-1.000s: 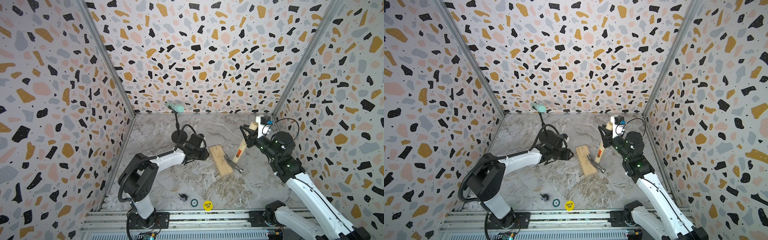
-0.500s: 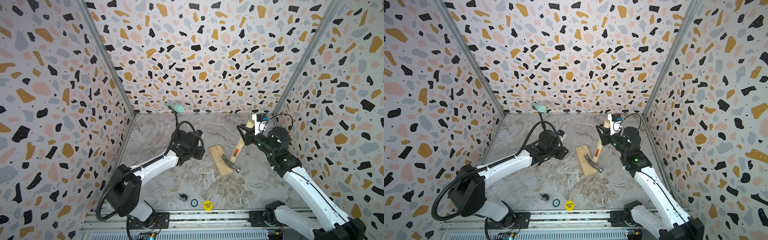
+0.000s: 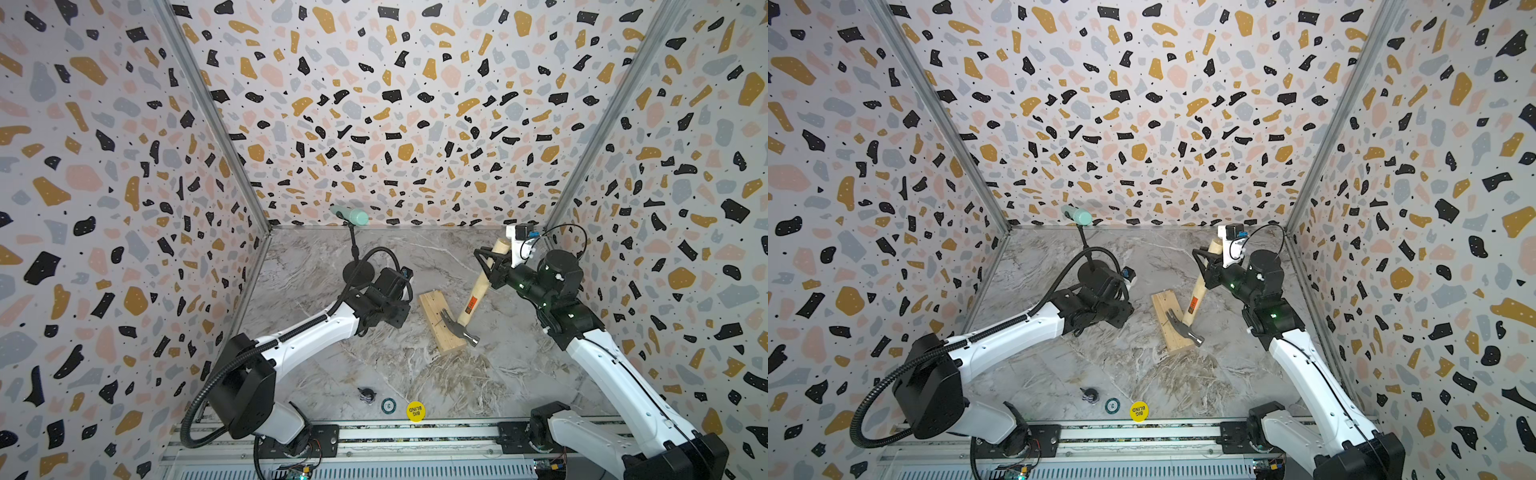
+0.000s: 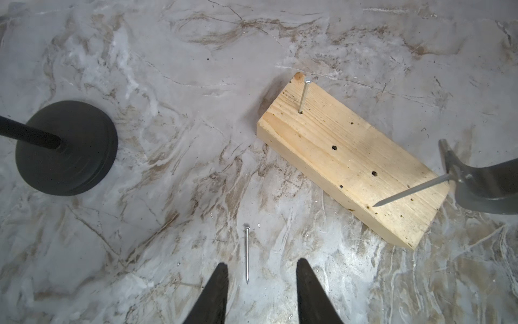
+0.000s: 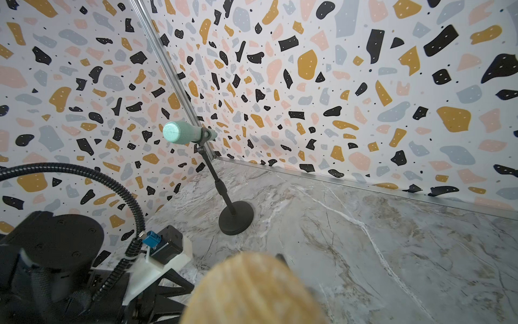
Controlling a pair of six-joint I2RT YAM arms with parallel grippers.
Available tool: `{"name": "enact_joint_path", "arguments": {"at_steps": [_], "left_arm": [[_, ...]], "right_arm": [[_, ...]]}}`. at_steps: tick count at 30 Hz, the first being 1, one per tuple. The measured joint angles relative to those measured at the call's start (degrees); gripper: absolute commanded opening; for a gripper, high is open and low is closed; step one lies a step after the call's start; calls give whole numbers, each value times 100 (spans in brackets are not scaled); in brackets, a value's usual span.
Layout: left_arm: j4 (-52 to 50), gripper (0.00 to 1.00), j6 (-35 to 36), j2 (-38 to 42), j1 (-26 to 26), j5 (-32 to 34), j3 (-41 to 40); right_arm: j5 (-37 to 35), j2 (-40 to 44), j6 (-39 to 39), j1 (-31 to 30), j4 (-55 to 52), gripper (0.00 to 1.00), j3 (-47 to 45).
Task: Use a claw hammer to pull out a nail
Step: Pick up the nail with the hammer.
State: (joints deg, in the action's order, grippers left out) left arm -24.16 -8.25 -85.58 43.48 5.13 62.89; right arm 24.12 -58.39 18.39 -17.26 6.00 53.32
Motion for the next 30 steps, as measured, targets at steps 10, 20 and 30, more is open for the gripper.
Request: {"name": "enact_joint_path", "arguments": {"at_steps": [10,20,30], "left_arm": [[-48,35,190,-4,127,138,-13],[-55,36,291,-4,168,173,-105],[-59,36,317,-4,243,136,-107]], "right_arm": [[337,-339,192,114,-2,0,98],[857,-750,483,343,181,0,219],[1792,-1360,1051,1038,470,0,302]]}}
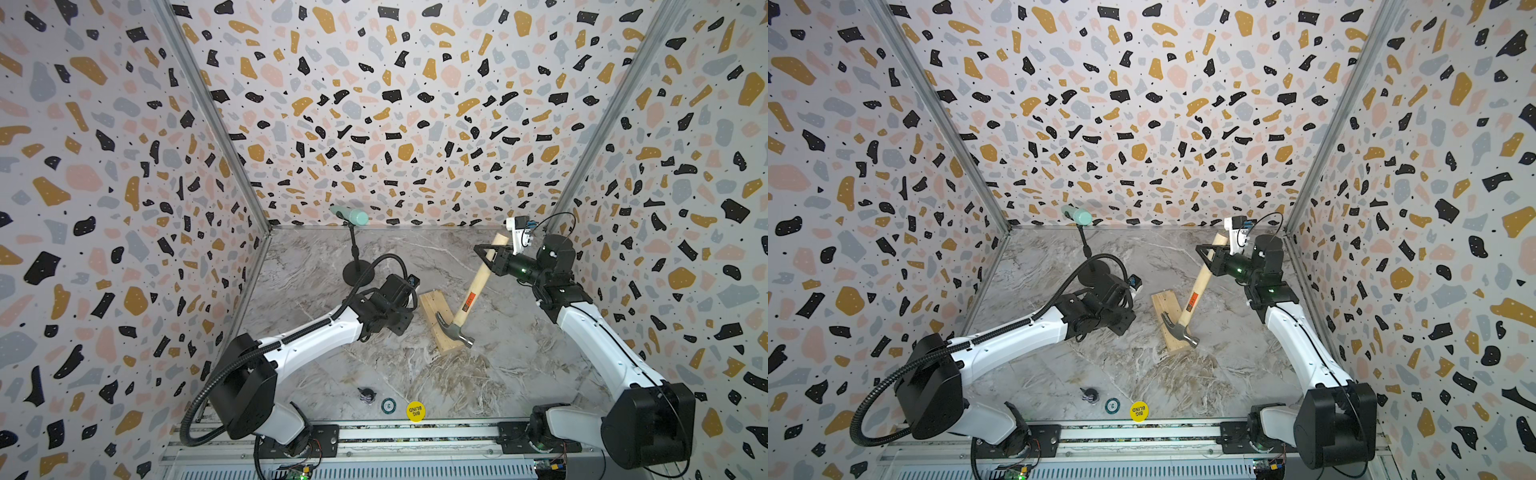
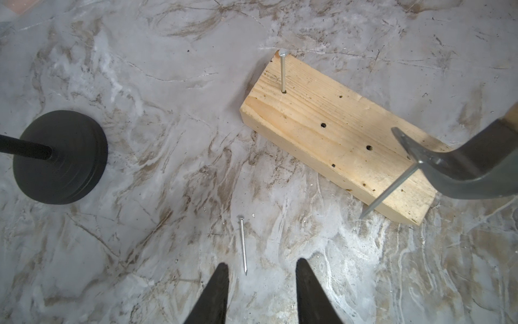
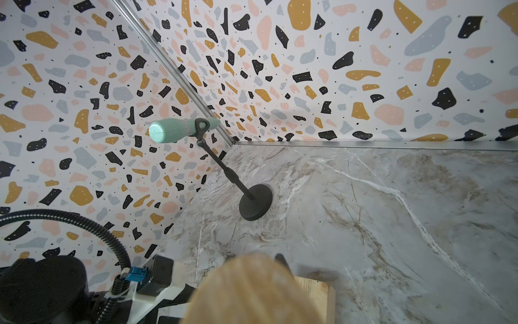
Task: Use a claw hammer to pull out a nail
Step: Pick up the nail with the hammer.
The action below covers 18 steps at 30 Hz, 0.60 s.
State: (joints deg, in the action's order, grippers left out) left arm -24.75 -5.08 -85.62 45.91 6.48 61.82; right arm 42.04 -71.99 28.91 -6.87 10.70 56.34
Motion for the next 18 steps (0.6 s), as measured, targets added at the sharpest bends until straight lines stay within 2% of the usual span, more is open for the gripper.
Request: {"name": "enact_joint_path", "arguments": {"at_steps": [18], "left_arm": [[44,34,142,2,249,-426,-39]], "right_arm": [[671,-417,490,37,717,0,0]]}}
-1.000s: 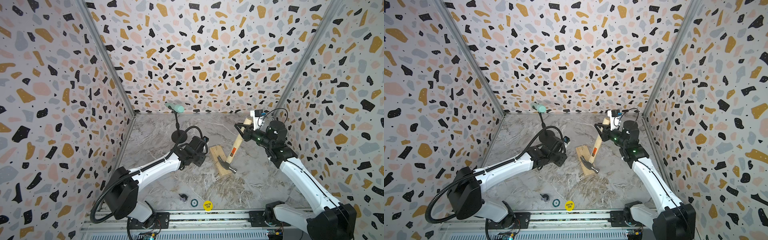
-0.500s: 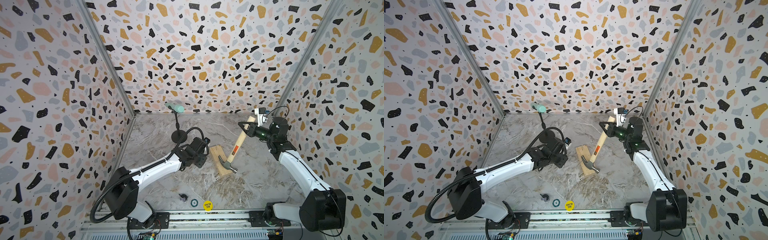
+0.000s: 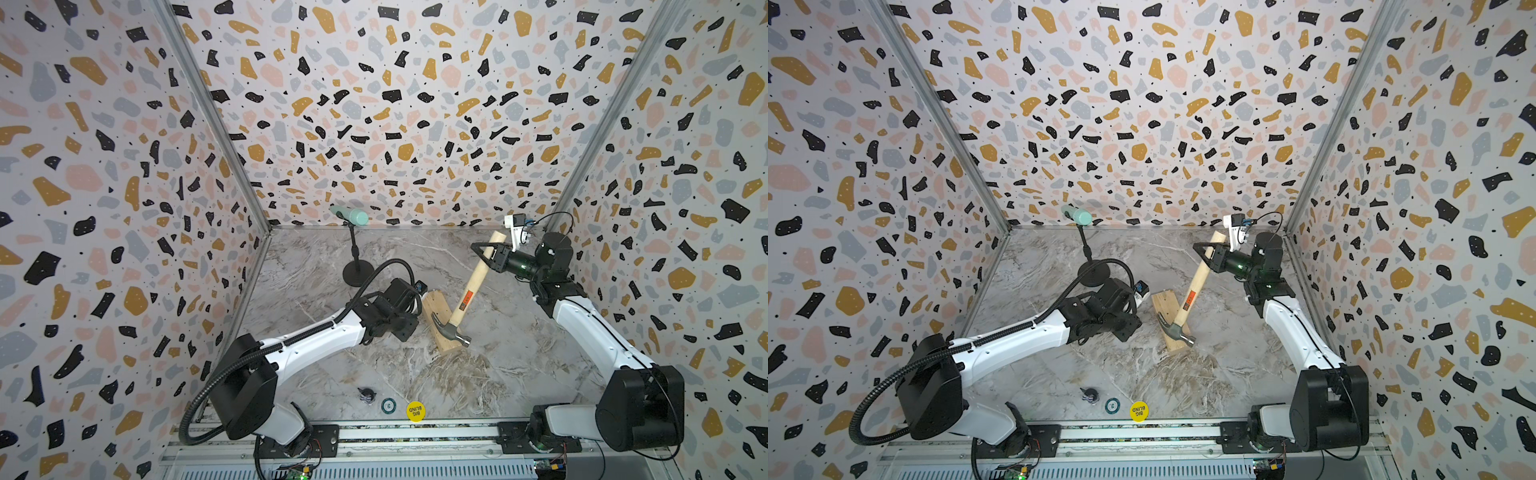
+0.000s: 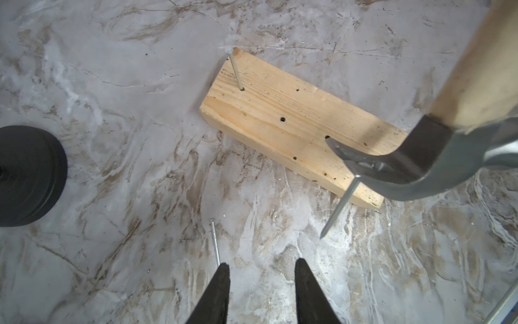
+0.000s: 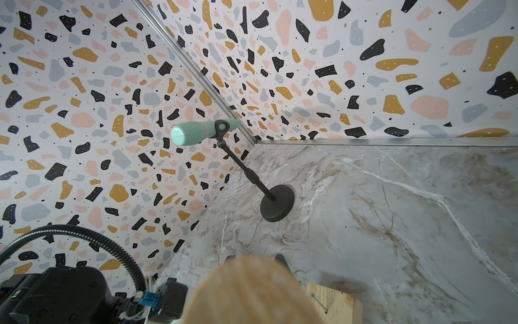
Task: Use a claw hammer to pull out a nail
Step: Pick up the nail with the hammer.
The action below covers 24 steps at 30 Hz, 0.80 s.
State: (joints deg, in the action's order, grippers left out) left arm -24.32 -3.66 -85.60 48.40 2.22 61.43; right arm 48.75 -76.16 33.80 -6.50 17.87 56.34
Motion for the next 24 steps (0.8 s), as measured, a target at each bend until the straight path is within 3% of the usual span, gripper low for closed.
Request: {"name": "enact_joint_path", "arguments": {"at_steps": [24], "left_arm": [[35,30,114,-26,286,-240,0]], "right_arm": [[210,-249,153,-269,232,0,197]]}}
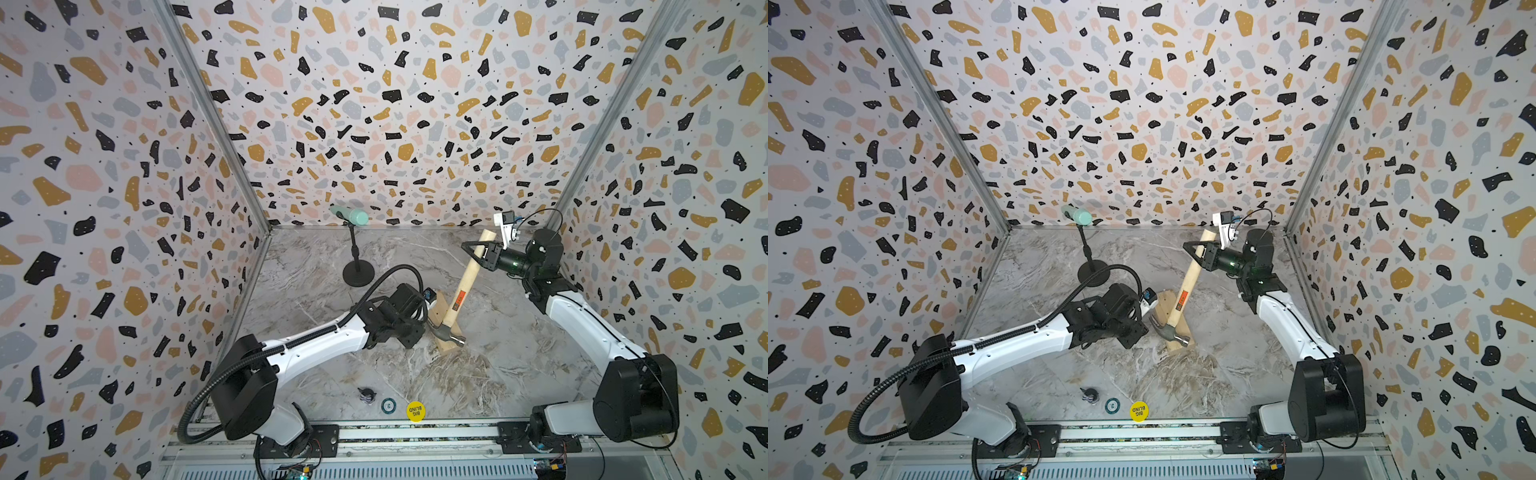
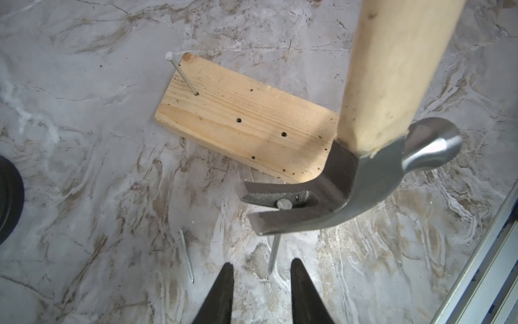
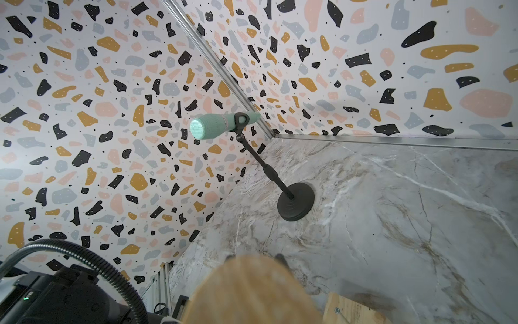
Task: Use a claw hammer to pull out a nail
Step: Pick up the nail with the hammer.
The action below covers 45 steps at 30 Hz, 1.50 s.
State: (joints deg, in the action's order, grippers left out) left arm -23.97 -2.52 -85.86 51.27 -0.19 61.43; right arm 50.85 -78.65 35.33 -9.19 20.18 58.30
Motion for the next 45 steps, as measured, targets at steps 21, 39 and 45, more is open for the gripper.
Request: {"name": "enact_joint_path", "arguments": {"at_steps": [21,39,45], "left_arm": [[-2,23,15,-96,61,28,0],[-4,16,20,-142,66,33,0],[-4,15,20,-149,66,57,0]], "right_arm": [[210,-57,22,-92,83,0,103],[297,-57,63,-138,216,0,103],[297,-57,63,-144,219,0,105]]}}
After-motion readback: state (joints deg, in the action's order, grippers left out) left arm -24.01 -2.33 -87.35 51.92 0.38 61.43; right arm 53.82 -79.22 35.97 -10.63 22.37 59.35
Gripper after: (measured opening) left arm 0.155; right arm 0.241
